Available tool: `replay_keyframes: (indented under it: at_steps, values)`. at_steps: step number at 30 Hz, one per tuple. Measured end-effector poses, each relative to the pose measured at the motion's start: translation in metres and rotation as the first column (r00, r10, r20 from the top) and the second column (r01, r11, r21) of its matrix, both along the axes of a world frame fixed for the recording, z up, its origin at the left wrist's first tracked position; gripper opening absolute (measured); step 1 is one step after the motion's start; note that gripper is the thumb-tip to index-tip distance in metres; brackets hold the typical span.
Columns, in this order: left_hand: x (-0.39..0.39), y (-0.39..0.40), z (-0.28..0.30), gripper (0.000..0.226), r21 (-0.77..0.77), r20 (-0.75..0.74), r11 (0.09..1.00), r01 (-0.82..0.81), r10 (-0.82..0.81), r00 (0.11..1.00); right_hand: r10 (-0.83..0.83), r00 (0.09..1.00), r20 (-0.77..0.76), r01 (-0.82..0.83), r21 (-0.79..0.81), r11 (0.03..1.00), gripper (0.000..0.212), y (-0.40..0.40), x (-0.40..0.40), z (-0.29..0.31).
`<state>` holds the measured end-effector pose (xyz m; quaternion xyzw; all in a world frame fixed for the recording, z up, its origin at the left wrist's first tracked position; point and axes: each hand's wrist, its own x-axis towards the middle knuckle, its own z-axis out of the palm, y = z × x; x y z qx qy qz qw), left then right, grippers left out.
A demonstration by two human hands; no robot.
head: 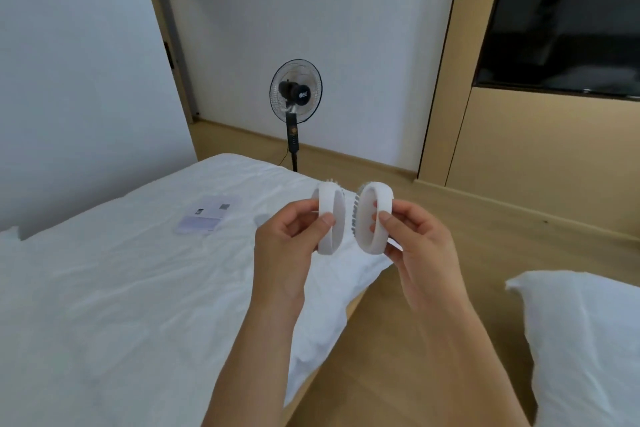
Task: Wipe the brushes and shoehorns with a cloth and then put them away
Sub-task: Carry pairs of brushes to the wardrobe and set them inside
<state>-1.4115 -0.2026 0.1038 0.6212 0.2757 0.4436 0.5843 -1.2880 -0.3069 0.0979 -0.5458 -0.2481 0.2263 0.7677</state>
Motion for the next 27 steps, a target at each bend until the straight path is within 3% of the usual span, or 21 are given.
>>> replay_keyframes:
  at_steps: [7,17,27]
  values:
    - [0.124,-0.042,0.007,0.024,0.052,0.025,0.994,0.094,-0.096,0.995,-0.056,0.998,0.015,0.056,0.024,0.998,0.016,-0.048,0.119,0.004]
    - [0.274,-0.097,-0.002,0.022,-0.025,0.016,0.961,0.274,-0.274,0.962,-0.195,0.979,0.054,0.194,0.014,0.981,0.017,-0.121,0.243,-0.012]
    - [0.412,-0.087,-0.02,0.023,-0.094,0.046,0.874,0.477,-0.475,0.879,-0.357,0.932,0.062,0.36,-0.03,0.933,0.018,-0.124,0.353,-0.023]
